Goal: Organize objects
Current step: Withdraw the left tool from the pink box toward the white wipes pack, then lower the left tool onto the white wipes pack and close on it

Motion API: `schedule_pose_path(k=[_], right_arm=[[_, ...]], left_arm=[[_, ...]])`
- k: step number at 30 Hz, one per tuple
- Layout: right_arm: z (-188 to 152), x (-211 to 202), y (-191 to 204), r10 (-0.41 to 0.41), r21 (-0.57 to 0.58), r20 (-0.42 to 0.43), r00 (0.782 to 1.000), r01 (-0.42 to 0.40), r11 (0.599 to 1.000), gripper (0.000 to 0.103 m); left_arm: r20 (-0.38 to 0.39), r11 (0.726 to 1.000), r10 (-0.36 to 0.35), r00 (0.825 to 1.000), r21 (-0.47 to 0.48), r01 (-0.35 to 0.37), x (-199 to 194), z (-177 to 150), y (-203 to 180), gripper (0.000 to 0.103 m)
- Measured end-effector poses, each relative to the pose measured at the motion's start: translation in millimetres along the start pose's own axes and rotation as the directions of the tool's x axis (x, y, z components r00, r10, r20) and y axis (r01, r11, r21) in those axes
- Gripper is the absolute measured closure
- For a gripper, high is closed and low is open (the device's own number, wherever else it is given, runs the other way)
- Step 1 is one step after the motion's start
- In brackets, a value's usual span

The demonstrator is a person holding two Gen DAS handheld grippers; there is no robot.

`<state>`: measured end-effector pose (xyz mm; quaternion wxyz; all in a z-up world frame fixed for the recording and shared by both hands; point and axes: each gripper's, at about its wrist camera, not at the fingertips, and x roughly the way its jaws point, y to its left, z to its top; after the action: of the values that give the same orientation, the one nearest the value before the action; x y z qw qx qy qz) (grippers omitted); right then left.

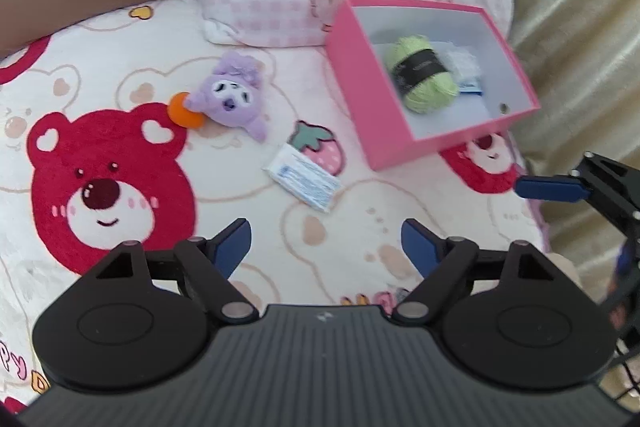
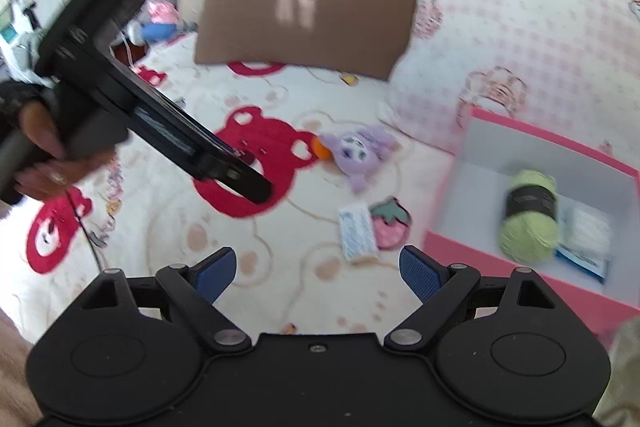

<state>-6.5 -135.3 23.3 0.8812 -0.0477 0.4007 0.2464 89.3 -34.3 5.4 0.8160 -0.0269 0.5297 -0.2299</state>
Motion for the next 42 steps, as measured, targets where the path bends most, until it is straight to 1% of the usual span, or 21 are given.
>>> schedule_pose_path(k=[3, 7, 10, 11, 13, 15, 17, 19, 22, 24, 25, 27, 29, 32, 36, 38, 39, 40, 42], right_arm=[[-0.8, 17.4, 0.1, 0.008, 0.009, 0.008, 1.000, -0.008, 1.000, 0.012], [-5.9, 47.1, -0.6, 0.018, 0.033, -0.007, 1.000, -0.018, 0.999, 0.012], [-14.3, 63.1, 0.4, -0.030, 0.059, 0.037, 0.999, 0.027, 0.998, 0.012], [-17.8, 70.0, 1.4, -0.053, 0.069, 0.043, 0.998, 0.050, 0.996, 0.012], [-22.4, 82.1, 3.0, -0.088, 0.070, 0.038, 0.995, 0.085, 0.994, 0.012], [-24.3, 92.9, 1.7, -0.094, 0.076, 0.020, 0.995, 0.092, 0.993, 0.012], [-24.7, 102.3, -0.8, -0.084, 0.090, 0.010, 0.996, 0.083, 0.992, 0.012], [-24.8, 108.8, -2.1, -0.087, 0.096, 0.027, 0.996, 0.084, 0.992, 0.012], [-23.5, 118.2, 1.8, -0.124, 0.060, 0.062, 0.990, 0.121, 0.991, 0.012], [-22.6, 127.7, 3.9, -0.139, 0.018, 0.070, 0.988, 0.138, 0.990, 0.012], [-24.2, 132.2, 4.8, -0.149, 0.003, 0.081, 0.986, 0.149, 0.989, 0.011], [-33.9, 141.2, 8.1, -0.228, 0.000, 0.114, 0.967, 0.229, 0.973, 0.011], [-44.1, 155.3, 8.4, -0.282, 0.011, 0.124, 0.951, 0.283, 0.959, 0.011], [-44.8, 175.2, 7.3, -0.307, -0.032, 0.079, 0.949, 0.310, 0.950, 0.011], [-44.2, 179.0, 7.1, -0.351, -0.040, 0.086, 0.932, 0.356, 0.934, 0.011], [-42.4, 183.0, 7.8, -0.337, -0.038, 0.065, 0.939, 0.340, 0.940, 0.011], [-41.8, 183.8, 7.5, -0.323, -0.032, 0.060, 0.945, 0.325, 0.945, 0.011], [-42.9, 183.7, 8.4, -0.307, -0.025, 0.058, 0.950, 0.309, 0.951, 0.011], [-45.1, 185.3, 10.2, -0.290, -0.018, 0.050, 0.956, 0.291, 0.956, 0.011]], left_arm=[[-0.008, 1.000, 0.022, 1.000, -0.006, -0.023, 13.4, 0.8, 11.0, 0.020], [0.009, 1.000, 0.009, 1.000, -0.009, -0.009, 27.9, -0.9, 24.4, 0.020], [0.043, 1.000, -0.011, 0.999, 0.021, 0.010, 41.0, -4.3, 33.6, 0.020], [0.054, 1.000, -0.006, 0.999, 0.019, 0.005, 46.2, -5.4, 37.2, 0.020], [0.073, 1.000, -0.015, 0.997, 0.022, 0.014, 55.3, -6.4, 44.1, 0.020], [0.098, 1.000, -0.022, 0.995, 0.022, 0.020, 61.8, -7.3, 51.2, 0.020], [0.124, 1.000, 0.012, 0.992, -0.009, -0.011, 66.5, -7.9, 58.8, 0.020], [0.140, 0.998, 0.061, 0.988, -0.043, -0.056, 73.3, -9.1, 67.1, 0.020], [0.144, 0.996, 0.074, 0.987, -0.064, -0.065, 82.0, -10.5, 78.6, 0.020], [0.145, 0.996, 0.060, 0.988, -0.070, -0.050, 87.0, -11.2, 84.4, 0.020], [0.149, 0.997, 0.052, 0.988, -0.072, -0.041, 90.2, -11.7, 86.7, 0.020], [0.152, 0.997, 0.041, 0.988, -0.069, -0.031, 98.1, -12.3, 88.6, 0.020], [0.138, 0.997, 0.048, 0.989, -0.067, -0.039, 108.7, -12.0, 88.9, 0.020], [0.105, 0.998, 0.014, 0.994, -0.059, -0.007, 125.0, -11.3, 90.8, 0.020], [0.091, 1.000, -0.016, 0.996, -0.025, 0.018, 140.7, -8.3, 88.7, 0.021], [0.099, 0.999, -0.034, 0.994, -0.003, 0.035, 145.2, -5.9, 86.3, 0.021], [0.109, 1.000, -0.028, 0.994, 0.007, 0.027, 146.8, -4.7, 84.7, 0.022], [0.123, 1.000, -0.013, 0.992, 0.020, 0.011, 148.0, -3.2, 82.7, 0.023], [0.113, 0.998, 0.030, 0.993, 0.055, -0.037, 153.4, 1.0, 77.0, 0.025]])
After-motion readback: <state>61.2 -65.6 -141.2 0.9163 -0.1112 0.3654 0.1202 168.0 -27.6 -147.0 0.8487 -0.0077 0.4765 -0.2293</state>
